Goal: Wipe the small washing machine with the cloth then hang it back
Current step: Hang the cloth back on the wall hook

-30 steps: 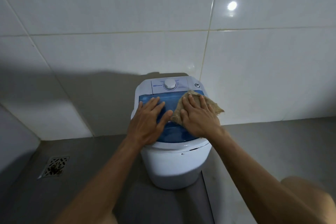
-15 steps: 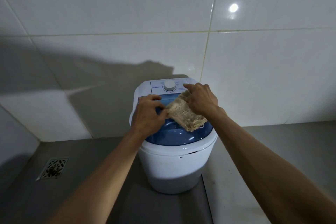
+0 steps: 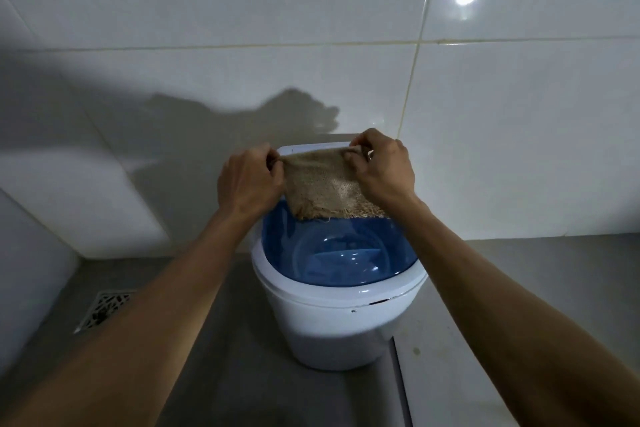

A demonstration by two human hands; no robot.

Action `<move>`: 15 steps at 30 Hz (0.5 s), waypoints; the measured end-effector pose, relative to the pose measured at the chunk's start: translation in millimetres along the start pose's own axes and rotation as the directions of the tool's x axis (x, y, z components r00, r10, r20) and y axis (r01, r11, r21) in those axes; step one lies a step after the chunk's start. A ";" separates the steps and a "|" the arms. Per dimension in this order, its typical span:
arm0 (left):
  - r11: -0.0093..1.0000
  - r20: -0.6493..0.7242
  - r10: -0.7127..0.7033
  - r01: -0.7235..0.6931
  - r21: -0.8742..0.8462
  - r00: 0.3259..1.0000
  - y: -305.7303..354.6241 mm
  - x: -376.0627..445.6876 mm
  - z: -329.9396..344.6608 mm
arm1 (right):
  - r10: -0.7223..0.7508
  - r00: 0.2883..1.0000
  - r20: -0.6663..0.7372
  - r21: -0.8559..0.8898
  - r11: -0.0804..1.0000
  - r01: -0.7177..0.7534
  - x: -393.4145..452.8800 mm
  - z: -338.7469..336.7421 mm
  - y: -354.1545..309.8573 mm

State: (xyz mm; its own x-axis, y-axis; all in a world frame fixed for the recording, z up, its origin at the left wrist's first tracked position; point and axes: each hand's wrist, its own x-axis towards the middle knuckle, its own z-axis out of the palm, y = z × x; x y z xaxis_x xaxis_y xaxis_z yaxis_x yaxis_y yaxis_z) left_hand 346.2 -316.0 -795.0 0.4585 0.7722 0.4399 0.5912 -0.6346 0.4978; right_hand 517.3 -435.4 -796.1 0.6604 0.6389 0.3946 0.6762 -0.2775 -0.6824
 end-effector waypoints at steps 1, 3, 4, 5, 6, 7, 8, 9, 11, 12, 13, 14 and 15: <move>1.000 0.006 -0.014 0.014 -0.018 1.000 2.2 3.8 -3.1 | 0.019 1.000 -0.006 0.048 0.999 -0.019 1.8 -2.7 -3.1; 0.998 0.027 -0.032 0.033 -0.054 0.999 11.0 8.8 -14.3 | 0.054 0.999 0.003 0.125 0.991 -0.054 3.6 -12.7 -12.3; 0.997 0.041 -0.040 0.042 -0.068 0.998 18.8 11.5 -23.6 | 0.065 0.998 0.009 0.147 0.987 -0.066 5.0 -20.5 -19.1; 0.996 0.052 -0.043 0.047 -0.080 0.998 24.4 13.7 -31.1 | 0.068 0.998 0.010 0.158 0.985 -0.069 6.1 -27.8 -25.1; 0.994 0.072 -0.055 0.062 -0.094 0.996 33.3 17.8 -42.8 | 0.074 0.997 0.015 0.164 0.984 -0.075 9.7 -37.9 -34.0; 0.991 0.083 -0.063 0.072 -0.109 0.995 41.5 22.6 -53.8 | 0.075 0.997 0.019 0.164 0.983 -0.078 13.9 -48.2 -44.4; 0.989 0.094 -0.071 0.082 -0.121 0.993 48.6 26.0 -64.6 | 0.076 0.997 0.018 0.166 0.983 -0.078 16.5 -57.1 -53.7; 0.987 0.104 -0.076 0.090 -0.136 0.992 56.0 30.8 -75.5 | 0.079 0.997 0.019 0.175 0.981 -0.081 20.1 -67.0 -64.1; 0.983 0.117 -0.085 0.102 -0.150 0.990 71.7 43.1 -100.9 | 0.099 0.995 0.032 0.196 0.975 -0.103 29.7 -88.8 -88.4; 0.984 0.121 -0.080 0.098 -0.147 0.989 81.4 50.4 -117.4 | 0.113 0.993 0.042 0.202 0.972 -0.119 35.4 -102.2 -104.1; 0.985 0.121 -0.066 0.084 -0.150 0.990 89.3 56.1 -131.7 | 0.121 0.991 0.052 0.208 0.969 -0.129 39.8 -114.7 -118.8; 0.984 0.128 -0.062 0.082 -0.157 0.990 97.2 60.7 -145.9 | 0.125 0.990 0.060 0.212 0.968 -0.135 44.0 -127.0 -131.8; 0.983 0.134 -0.053 0.075 -0.165 0.990 107.9 70.4 -167.3 | 0.130 0.989 0.072 0.215 0.966 -0.143 51.8 -144.5 -151.7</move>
State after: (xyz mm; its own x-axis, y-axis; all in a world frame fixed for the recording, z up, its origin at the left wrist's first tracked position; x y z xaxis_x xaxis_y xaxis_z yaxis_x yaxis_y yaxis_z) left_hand 331.3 -335.5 -585.2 0.5107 0.8023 0.3090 0.5063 -0.5711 0.6462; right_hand 496.1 -464.0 -583.2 0.7172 0.6477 0.2571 0.4890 -0.2050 -0.8478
